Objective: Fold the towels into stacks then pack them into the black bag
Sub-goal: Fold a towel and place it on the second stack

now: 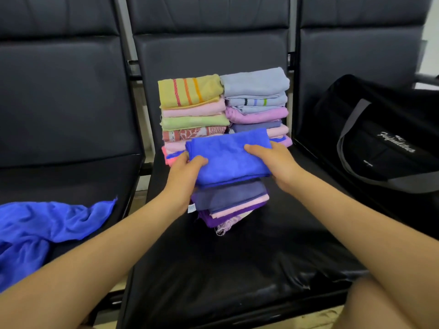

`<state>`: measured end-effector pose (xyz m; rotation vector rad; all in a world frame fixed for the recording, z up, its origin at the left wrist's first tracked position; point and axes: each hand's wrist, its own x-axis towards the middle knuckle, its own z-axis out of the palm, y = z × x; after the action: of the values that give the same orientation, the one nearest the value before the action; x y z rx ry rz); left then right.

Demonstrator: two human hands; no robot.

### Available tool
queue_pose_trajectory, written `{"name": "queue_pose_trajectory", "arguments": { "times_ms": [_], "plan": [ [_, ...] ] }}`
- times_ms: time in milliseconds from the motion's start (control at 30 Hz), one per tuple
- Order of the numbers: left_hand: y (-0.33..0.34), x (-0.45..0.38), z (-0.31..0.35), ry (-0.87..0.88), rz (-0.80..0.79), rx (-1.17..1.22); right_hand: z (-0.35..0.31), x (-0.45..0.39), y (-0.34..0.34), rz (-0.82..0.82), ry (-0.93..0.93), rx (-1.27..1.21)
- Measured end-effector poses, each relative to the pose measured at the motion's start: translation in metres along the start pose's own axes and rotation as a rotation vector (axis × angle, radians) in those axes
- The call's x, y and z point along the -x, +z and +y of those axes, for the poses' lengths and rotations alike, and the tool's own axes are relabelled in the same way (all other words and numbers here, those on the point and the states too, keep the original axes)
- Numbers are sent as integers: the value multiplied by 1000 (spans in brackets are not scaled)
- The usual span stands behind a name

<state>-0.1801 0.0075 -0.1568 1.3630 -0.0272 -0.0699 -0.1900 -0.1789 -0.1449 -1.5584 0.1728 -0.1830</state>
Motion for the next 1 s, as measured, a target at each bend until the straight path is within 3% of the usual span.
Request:
{"name": "queue_pose_trajectory", "arguments": {
  "times_ms": [67,167,267,333,467,533,633,733,800,900,1000],
  "plan": [
    [-11,-4,-16,-10,66,-409,9,-5,-6,87,-174,423],
    [-18,-2,-36,-73,-11,-717,29,-14,-11,48,-69,684],
    [-19,0,-42,-86,-53,-776,46,-17,-14,-1,90,695],
    [-21,-1,-37,-74,-23,-751,47,-19,-16,40,64,724],
    [-31,2,-20,-47,68,-684,31,-10,-12,264,-290,876],
    [-44,1,-10,-12,92,-687,18,2,-1,287,-508,855],
    [-73,-1,11,37,160,-673,9,23,32,80,-575,759],
    [-121,6,28,78,267,-631,17,40,80,-252,-417,719],
    [-163,16,34,148,346,-724,27,46,116,-408,-363,694],
    [-230,42,40,239,441,-997,44,46,178,-521,-280,627],
    [-298,67,37,267,570,-1187,56,41,248,-529,-267,605]
  ]
}}
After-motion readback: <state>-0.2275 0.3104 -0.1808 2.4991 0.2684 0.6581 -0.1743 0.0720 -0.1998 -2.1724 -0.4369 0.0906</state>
